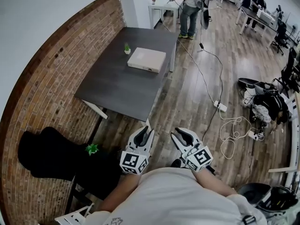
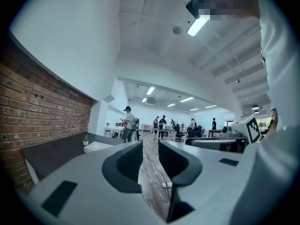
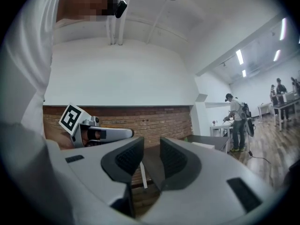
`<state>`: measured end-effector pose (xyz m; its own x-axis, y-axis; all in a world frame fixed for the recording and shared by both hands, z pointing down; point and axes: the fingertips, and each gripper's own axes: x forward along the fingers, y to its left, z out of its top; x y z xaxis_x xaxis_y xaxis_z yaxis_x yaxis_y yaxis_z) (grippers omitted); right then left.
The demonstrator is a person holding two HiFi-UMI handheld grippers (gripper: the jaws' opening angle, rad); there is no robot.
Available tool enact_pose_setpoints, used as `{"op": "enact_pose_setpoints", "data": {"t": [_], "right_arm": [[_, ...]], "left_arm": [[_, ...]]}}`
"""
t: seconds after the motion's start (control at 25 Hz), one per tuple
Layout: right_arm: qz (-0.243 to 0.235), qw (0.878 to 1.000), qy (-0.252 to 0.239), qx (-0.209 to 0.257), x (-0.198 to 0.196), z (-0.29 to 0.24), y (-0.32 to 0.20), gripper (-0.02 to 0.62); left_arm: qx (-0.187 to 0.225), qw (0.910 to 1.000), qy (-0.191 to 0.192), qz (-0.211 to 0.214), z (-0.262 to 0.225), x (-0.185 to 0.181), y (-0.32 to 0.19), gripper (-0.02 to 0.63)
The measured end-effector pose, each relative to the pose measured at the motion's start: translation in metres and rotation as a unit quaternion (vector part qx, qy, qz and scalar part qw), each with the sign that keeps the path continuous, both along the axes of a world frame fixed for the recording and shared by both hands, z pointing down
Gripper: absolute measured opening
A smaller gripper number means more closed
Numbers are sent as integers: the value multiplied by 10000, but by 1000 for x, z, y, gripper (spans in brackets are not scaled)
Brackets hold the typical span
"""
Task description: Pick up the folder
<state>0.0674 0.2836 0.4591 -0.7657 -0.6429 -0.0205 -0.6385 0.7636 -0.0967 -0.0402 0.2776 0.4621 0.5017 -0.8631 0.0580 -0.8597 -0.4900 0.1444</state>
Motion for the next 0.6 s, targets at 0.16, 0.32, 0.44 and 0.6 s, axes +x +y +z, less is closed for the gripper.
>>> {"op": "enact_pose_setpoints", "data": {"t": [0.16, 0.32, 0.44, 0.6], "right_arm": [[15, 10000, -19, -24, 33, 2, -19, 156], [83, 10000, -42, -36, 72, 6, -33, 195], [231, 9997, -22, -50, 103, 8, -41, 206], [490, 9988, -46, -60, 136, 8, -46, 210]], "left_arm": [[-123, 9996, 19, 253, 6, 43, -28, 127], [-130, 9990, 36, 429, 10, 87, -48, 144], [-113, 9981, 84, 600, 12, 120, -61, 151], [-101, 9961, 86, 868, 10, 154, -70, 158]]}}
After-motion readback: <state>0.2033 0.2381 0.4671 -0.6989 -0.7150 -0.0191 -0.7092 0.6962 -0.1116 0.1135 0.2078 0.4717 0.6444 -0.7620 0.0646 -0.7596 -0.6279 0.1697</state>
